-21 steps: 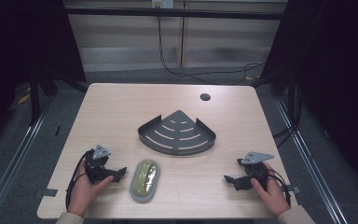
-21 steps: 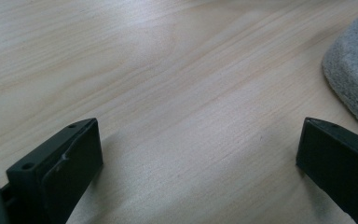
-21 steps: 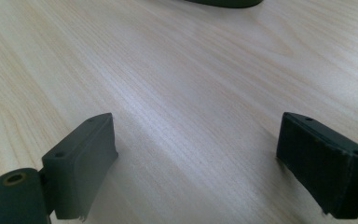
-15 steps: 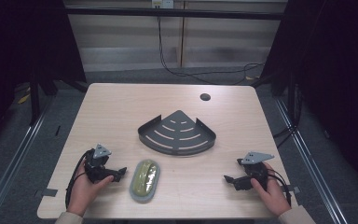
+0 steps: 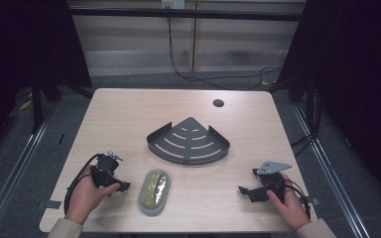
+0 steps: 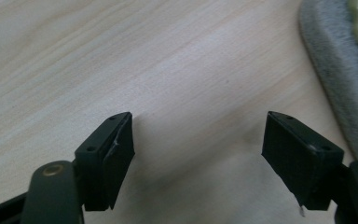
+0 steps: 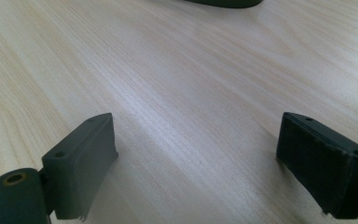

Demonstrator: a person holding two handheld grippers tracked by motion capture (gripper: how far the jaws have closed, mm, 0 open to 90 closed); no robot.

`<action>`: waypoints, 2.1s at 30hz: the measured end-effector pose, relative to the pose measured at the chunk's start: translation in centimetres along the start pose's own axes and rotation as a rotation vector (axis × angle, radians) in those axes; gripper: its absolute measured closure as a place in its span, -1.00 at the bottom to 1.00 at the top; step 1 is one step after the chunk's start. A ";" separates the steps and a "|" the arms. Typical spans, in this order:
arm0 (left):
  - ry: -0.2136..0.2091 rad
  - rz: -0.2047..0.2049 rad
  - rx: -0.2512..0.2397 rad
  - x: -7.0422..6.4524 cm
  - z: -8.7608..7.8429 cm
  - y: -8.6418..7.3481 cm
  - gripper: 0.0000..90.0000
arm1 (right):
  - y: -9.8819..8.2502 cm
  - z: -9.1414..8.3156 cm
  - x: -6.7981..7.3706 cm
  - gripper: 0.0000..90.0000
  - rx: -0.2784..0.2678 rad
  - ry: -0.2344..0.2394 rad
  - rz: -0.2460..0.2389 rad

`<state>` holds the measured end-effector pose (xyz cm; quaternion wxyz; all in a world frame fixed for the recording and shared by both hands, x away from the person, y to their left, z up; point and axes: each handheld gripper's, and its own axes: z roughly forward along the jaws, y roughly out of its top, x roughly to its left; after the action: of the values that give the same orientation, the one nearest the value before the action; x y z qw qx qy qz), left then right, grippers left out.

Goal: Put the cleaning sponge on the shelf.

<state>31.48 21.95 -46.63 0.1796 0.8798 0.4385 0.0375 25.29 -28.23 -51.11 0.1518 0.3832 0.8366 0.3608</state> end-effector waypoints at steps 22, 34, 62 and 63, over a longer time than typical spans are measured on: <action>-0.100 0.014 0.187 -3.9 -3.0 5.2 -0.26 | 0.0 0.0 0.0 -0.75 0.001 0.000 0.000; -0.122 0.018 0.233 -5.2 -3.1 6.7 -0.21 | 0.0 0.0 0.0 -0.75 0.000 0.000 0.000; -0.164 0.008 0.278 -7.8 -2.2 8.2 -0.04 | 0.0 0.0 0.0 -0.75 0.001 0.000 0.000; -0.164 0.003 0.283 -7.9 -2.2 8.2 -0.02 | 0.0 0.0 0.0 -0.75 0.001 0.000 0.000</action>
<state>32.41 11.82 -41.02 0.0890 0.8971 0.4220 -0.0961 25.29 -28.23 -51.11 0.1516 0.3833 0.8367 0.3606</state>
